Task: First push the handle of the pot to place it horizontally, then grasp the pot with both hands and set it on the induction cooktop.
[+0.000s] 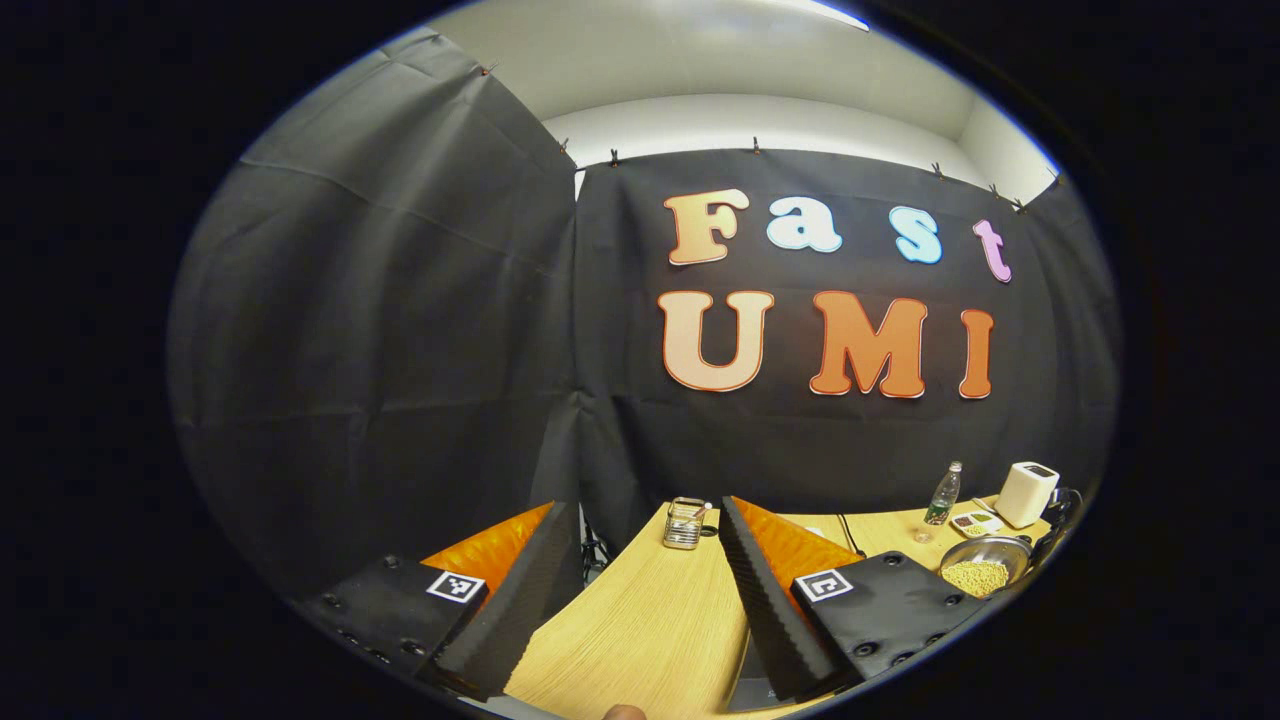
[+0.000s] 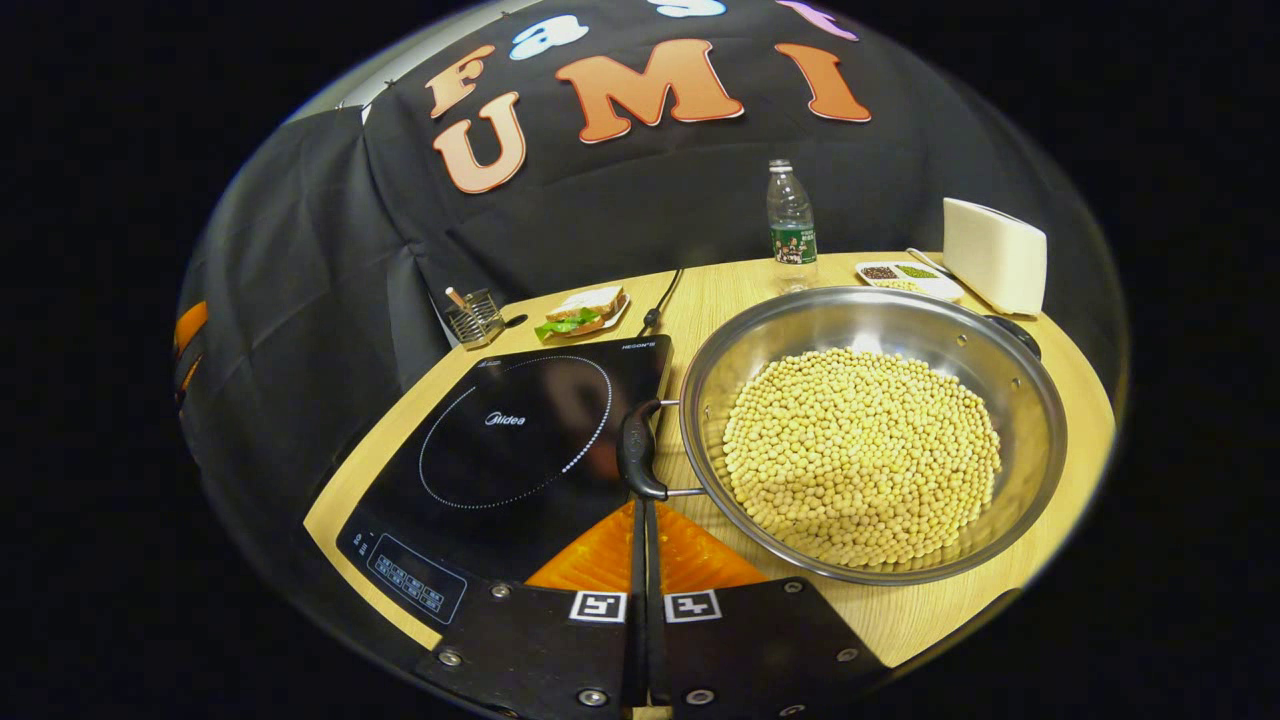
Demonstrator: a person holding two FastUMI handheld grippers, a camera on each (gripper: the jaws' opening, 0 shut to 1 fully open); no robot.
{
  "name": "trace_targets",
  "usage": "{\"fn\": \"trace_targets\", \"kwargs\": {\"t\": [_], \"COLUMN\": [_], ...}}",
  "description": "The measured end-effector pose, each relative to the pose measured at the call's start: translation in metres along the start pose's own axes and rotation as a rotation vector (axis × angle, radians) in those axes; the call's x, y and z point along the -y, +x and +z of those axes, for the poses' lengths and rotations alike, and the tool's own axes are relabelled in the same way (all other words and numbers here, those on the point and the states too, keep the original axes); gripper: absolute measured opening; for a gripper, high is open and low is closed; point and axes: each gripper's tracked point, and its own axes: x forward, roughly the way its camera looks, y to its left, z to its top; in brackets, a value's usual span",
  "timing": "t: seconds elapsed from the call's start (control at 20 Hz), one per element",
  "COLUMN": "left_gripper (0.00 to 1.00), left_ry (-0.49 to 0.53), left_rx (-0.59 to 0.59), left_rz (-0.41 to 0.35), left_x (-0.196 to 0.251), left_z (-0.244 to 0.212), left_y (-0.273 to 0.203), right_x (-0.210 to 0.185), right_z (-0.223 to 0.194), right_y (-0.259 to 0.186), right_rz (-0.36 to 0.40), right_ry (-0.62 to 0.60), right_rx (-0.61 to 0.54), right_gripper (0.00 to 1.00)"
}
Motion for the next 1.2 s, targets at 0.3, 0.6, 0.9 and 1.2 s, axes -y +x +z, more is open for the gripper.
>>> {"fn": "trace_targets", "kwargs": {"t": [0.3, 0.6, 0.9, 1.2], "left_gripper": [0.97, 0.97, 0.97, 0.98], "left_ry": [-0.006, -0.005, -0.060, -0.091], "left_rx": [-0.008, -0.041, -0.070, -0.077], "left_rz": [-0.002, -0.046, -0.146, -0.273], "left_x": [0.004, 0.029, 0.085, 0.163], "left_z": [-0.006, -0.020, -0.026, -0.031], "left_y": [0.009, 0.017, 0.019, 0.017], "right_x": [0.005, 0.005, 0.003, 0.027], "right_z": [0.009, 0.014, 0.021, 0.057], "right_y": [0.010, 0.018, 0.005, -0.044], "right_rz": [-0.025, -0.018, -0.003, 0.011], "right_ry": [0.015, 0.039, 0.050, 0.046], "right_rx": [0.012, 0.010, 0.022, 0.128], "right_gripper": [0.00, 0.00, 0.00, 0.00]}}
